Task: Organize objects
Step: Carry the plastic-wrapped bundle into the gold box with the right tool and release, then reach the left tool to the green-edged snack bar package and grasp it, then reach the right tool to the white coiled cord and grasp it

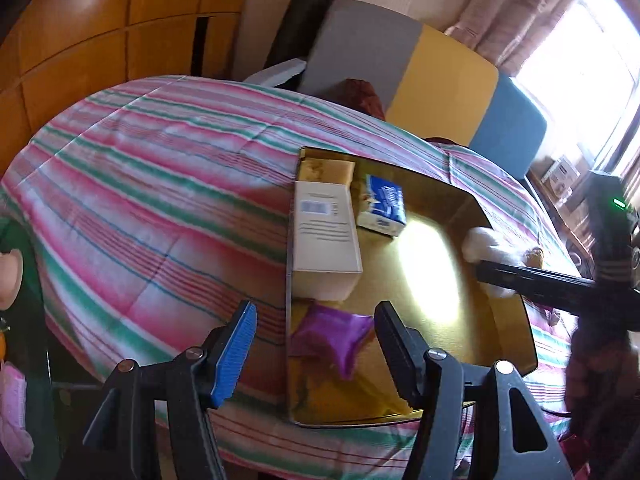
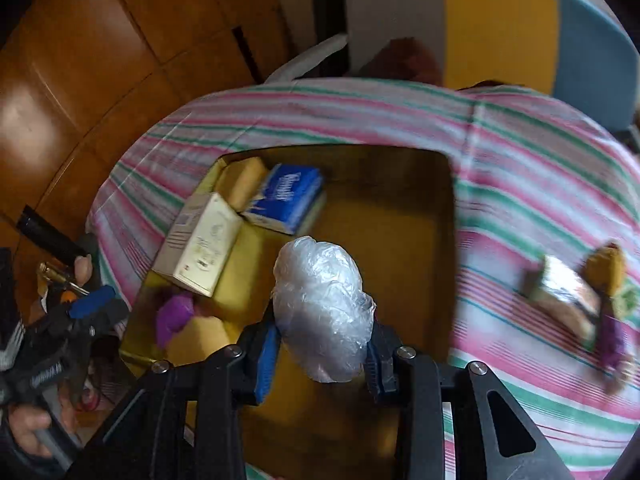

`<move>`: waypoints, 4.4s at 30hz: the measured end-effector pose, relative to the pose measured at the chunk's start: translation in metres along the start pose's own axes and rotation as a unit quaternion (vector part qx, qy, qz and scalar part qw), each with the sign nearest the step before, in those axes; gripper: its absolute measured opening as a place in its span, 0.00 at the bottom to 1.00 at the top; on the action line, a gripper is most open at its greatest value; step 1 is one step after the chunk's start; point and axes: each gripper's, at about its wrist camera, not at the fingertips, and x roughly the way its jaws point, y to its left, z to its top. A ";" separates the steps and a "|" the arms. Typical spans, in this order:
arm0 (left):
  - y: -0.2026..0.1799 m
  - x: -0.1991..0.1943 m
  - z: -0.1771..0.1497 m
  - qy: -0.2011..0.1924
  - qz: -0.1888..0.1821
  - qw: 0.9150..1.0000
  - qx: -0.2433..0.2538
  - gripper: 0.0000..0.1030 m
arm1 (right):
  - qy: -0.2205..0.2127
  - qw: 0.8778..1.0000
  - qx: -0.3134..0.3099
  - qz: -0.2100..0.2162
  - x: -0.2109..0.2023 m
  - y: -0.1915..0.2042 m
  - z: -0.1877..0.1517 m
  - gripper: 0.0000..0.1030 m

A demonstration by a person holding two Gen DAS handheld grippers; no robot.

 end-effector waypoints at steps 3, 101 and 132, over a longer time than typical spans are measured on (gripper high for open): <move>0.009 0.002 -0.001 0.003 0.001 1.000 -0.010 0.60 | 0.021 1.000 0.017 0.006 0.036 0.017 0.017 0.36; -0.405 0.239 0.021 0.227 -0.098 0.951 0.186 0.61 | -0.193 0.914 0.336 -0.124 -0.165 -0.320 -0.123 0.78; -0.345 0.132 -0.091 0.178 -0.143 0.930 0.288 0.43 | -0.101 0.917 0.363 -0.132 -0.124 -0.344 -0.127 0.45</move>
